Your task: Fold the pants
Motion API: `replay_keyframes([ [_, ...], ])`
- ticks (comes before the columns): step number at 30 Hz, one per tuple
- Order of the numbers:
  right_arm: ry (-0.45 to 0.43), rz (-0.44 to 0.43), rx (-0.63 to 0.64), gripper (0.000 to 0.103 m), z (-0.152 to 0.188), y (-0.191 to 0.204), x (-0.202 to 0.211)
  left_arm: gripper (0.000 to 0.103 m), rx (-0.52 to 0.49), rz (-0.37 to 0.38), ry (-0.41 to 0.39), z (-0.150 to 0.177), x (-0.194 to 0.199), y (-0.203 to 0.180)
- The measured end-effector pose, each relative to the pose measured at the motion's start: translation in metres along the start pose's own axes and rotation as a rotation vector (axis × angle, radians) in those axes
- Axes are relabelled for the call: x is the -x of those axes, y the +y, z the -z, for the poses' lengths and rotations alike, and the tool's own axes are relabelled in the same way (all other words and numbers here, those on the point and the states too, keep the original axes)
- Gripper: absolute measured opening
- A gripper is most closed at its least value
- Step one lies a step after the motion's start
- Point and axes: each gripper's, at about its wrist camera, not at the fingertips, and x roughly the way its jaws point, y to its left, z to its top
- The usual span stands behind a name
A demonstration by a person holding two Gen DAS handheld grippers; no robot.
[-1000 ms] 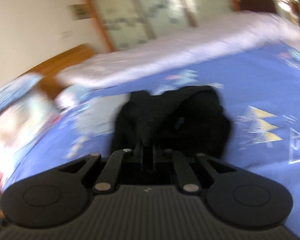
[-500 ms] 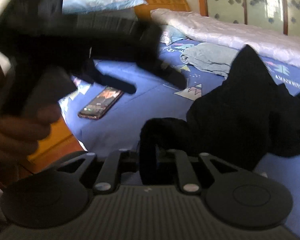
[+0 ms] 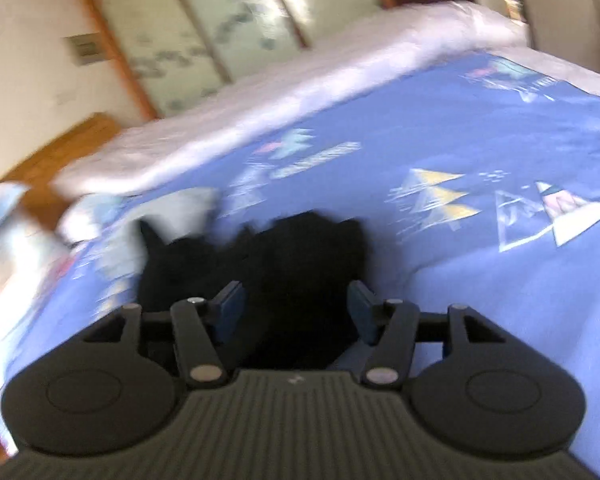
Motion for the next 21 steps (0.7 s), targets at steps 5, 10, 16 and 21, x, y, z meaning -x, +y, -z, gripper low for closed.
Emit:
replay_keyframes([
  [5,0.196,0.042,-0.062,0.040,-0.003,0.004,-0.066,0.016,0.145,-0.179,-0.175,-0.056,0.032,0.048],
  [10,0.006,-0.113,-0.180,0.011,-0.039,0.002,0.000,0.017,0.205,-0.399,-0.348,-0.108,0.045,0.082],
  [16,-0.343,-0.295,-0.084,0.022,-0.048,-0.001,0.155,0.097,0.379,-0.417,-0.442,-0.107,0.061,0.096],
  [21,-0.431,-0.048,0.060,0.068,0.018,-0.023,0.206,0.097,0.401,-0.321,-0.314,-0.071,0.041,0.102],
])
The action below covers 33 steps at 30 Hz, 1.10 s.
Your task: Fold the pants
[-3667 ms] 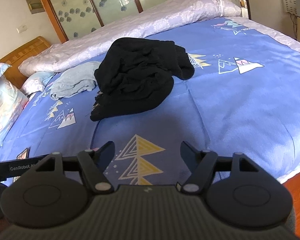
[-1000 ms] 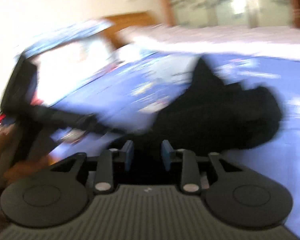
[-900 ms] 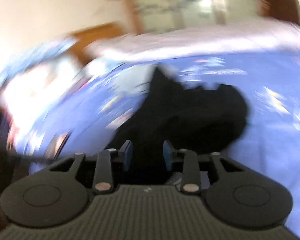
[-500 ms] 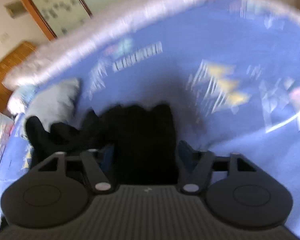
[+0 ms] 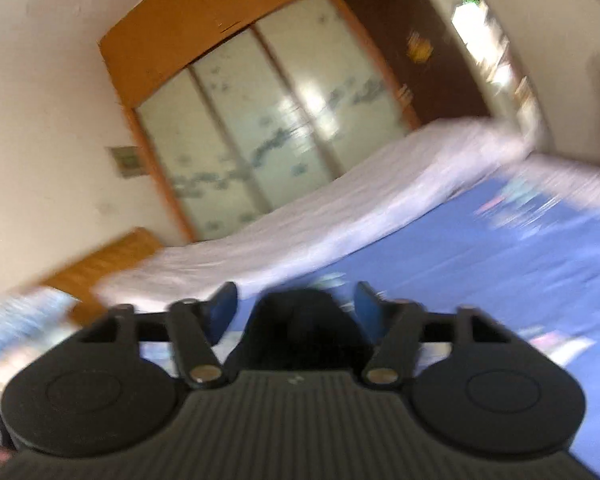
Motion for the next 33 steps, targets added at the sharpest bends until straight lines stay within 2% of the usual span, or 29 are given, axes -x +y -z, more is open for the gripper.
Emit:
replay_keyframes([
  [2,0.054,0.076,-0.007,0.068,0.022,-0.016,0.010,0.097,-0.021,0.019,0.067,0.018,-0.009,0.000],
  [5,0.167,0.169,-0.113,0.068,0.051,-0.046,0.024,0.096,-0.118,0.039,0.130,0.040,-0.021,-0.018],
  [10,0.289,0.184,-0.184,0.068,0.068,-0.059,0.026,0.098,-0.313,0.129,0.153,0.052,-0.038,-0.075],
  [14,0.343,0.193,-0.266,0.071,0.077,-0.066,-0.010,0.099,-0.318,0.175,0.245,0.053,-0.078,-0.111],
  [15,0.360,0.199,-0.294,0.072,0.079,-0.072,-0.017,0.089,-0.300,0.190,0.273,0.055,-0.089,-0.116],
  [16,0.378,0.208,-0.327,0.072,0.081,-0.078,-0.024,0.072,-0.265,0.213,0.314,0.056,-0.101,-0.120],
  [17,0.394,0.211,-0.358,0.072,0.084,-0.077,-0.041,0.028,-0.225,0.244,0.364,0.056,-0.111,-0.121],
  [18,0.412,0.201,-0.396,0.070,0.087,-0.080,-0.048,0.014,-0.165,0.261,0.437,0.052,-0.125,-0.120],
  [19,0.440,0.180,-0.428,0.053,0.090,-0.080,-0.056,0.014,-0.086,0.269,0.481,0.044,-0.132,-0.116],
  [21,0.506,0.163,-0.451,0.012,0.092,-0.074,-0.069,0.012,-0.003,0.315,0.457,0.025,-0.125,-0.108],
  [22,0.493,0.161,-0.445,0.012,0.087,-0.070,-0.065,0.012,0.031,0.343,0.408,0.008,-0.113,-0.101],
  [25,0.327,0.066,-0.407,0.011,0.054,-0.057,-0.040,0.005,0.133,0.373,0.226,-0.049,-0.075,-0.076],
  [26,0.273,0.029,-0.411,0.011,0.043,-0.055,-0.031,0.008,0.190,0.359,0.143,-0.070,-0.062,-0.063],
  [28,0.198,-0.003,-0.414,0.012,0.021,-0.052,-0.022,0.026,0.295,0.275,-0.007,-0.097,-0.044,-0.041],
  [29,0.188,0.010,-0.411,0.012,0.014,-0.049,-0.024,0.038,0.302,0.241,-0.041,-0.103,-0.042,-0.035],
  [31,0.195,0.080,-0.368,0.024,0.013,-0.044,-0.031,0.039,0.256,0.182,-0.037,-0.104,-0.043,-0.030],
  [32,0.202,0.126,-0.336,0.028,0.016,-0.041,-0.033,0.043,0.222,0.172,-0.014,-0.094,-0.046,-0.029],
  [33,0.211,0.155,-0.309,0.039,0.022,-0.039,-0.033,0.052,0.191,0.169,0.004,-0.083,-0.049,-0.030],
])
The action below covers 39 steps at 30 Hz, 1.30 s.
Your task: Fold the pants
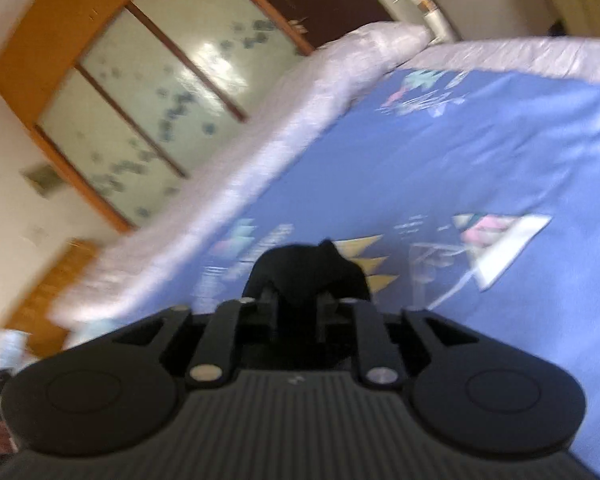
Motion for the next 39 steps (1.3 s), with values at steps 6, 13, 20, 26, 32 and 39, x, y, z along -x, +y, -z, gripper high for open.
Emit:
replay_keyframes([
  [6,0.084,0.000,0.033,0.060,0.040,-0.020,0.004,0.069,-0.187,-0.039,0.299,0.100,-0.052,0.011],
  [13,0.198,0.018,-0.102,0.068,0.057,-0.045,-0.020,0.068,-0.146,0.036,0.366,0.125,-0.104,-0.013],
  [20,0.194,-0.056,-0.176,0.016,0.009,-0.016,-0.047,0.013,-0.054,0.108,0.395,0.099,-0.060,-0.005],
  [26,-0.004,-0.422,0.135,0.015,-0.031,0.085,0.060,0.013,0.034,0.227,0.205,0.031,0.066,0.039],
  [32,0.009,-0.516,0.437,0.067,0.030,0.144,0.108,0.013,0.059,0.059,0.056,0.006,0.122,0.085],
  [39,0.237,-0.159,0.442,0.078,0.102,0.074,0.083,0.013,-0.004,0.006,0.209,0.055,0.098,0.087],
])
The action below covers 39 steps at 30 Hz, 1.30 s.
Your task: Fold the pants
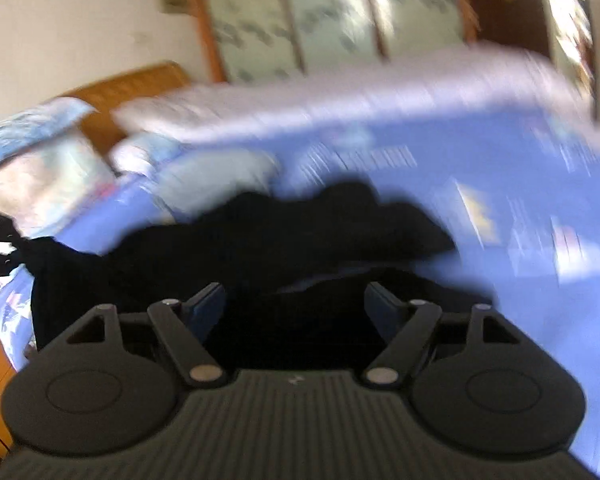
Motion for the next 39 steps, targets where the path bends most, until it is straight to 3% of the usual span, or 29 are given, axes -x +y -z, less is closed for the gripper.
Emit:
replay_keyframes([
  [4,0.003,0.094,-0.275,0.072,0.014,-0.063,0.016,0.013,-0.040,-0.014,-0.001,0.008,-0.004,-0.012],
  [8,-0.005,0.204,-0.355,0.072,0.016,-0.098,0.010,0.013,-0.039,-0.025,-0.006,0.006,-0.006,-0.013],
  [11,0.025,0.203,-0.366,0.066,0.013,-0.102,-0.015,0.013,-0.039,-0.040,-0.009,0.012,-0.008,-0.009],
  [12,0.052,0.178,-0.371,0.057,0.012,-0.097,-0.028,0.013,-0.039,-0.045,-0.010,0.013,-0.008,-0.008],
  [13,0.082,0.136,-0.375,0.039,0.013,-0.093,-0.039,0.013,-0.039,-0.050,-0.010,0.013,-0.007,-0.008],
  [14,0.107,0.118,-0.371,0.032,0.013,-0.089,-0.052,0.013,-0.040,-0.054,-0.010,0.014,-0.007,-0.009],
  [16,0.076,0.186,-0.319,0.018,0.004,-0.076,-0.056,0.013,-0.043,-0.060,-0.012,0.015,-0.006,-0.012],
  [19,-0.129,0.238,-0.368,0.016,-0.027,-0.089,-0.011,0.013,-0.074,-0.061,-0.013,0.016,-0.006,-0.021],
  [22,-0.334,0.433,-0.297,0.017,-0.061,-0.102,0.058,0.013,-0.105,-0.061,-0.011,0.017,-0.012,-0.030],
  [24,-0.409,0.537,-0.261,0.018,-0.076,-0.112,0.096,0.014,-0.107,-0.052,0.003,0.018,-0.022,-0.034],
  [26,-0.429,0.648,-0.253,0.030,-0.081,-0.122,0.114,0.017,-0.105,-0.041,0.031,0.023,-0.035,-0.040],
  [28,-0.438,0.767,-0.283,0.051,-0.073,-0.136,0.123,0.022,-0.109,-0.057,0.077,0.030,-0.049,-0.045],
  [30,-0.412,0.809,-0.355,0.053,-0.060,-0.149,0.125,0.033,-0.112,-0.067,0.113,0.036,-0.056,-0.045],
  [33,-0.389,0.784,-0.472,0.053,-0.029,-0.162,0.140,0.042,-0.128,-0.093,0.132,0.043,-0.050,-0.035],
  [37,-0.324,0.783,-0.492,0.053,-0.010,-0.156,0.132,0.052,-0.120,-0.096,0.115,0.045,-0.023,-0.014],
  [39,-0.314,0.764,-0.504,0.053,-0.015,-0.153,0.126,0.064,-0.133,-0.079,0.113,0.051,-0.009,-0.010],
])
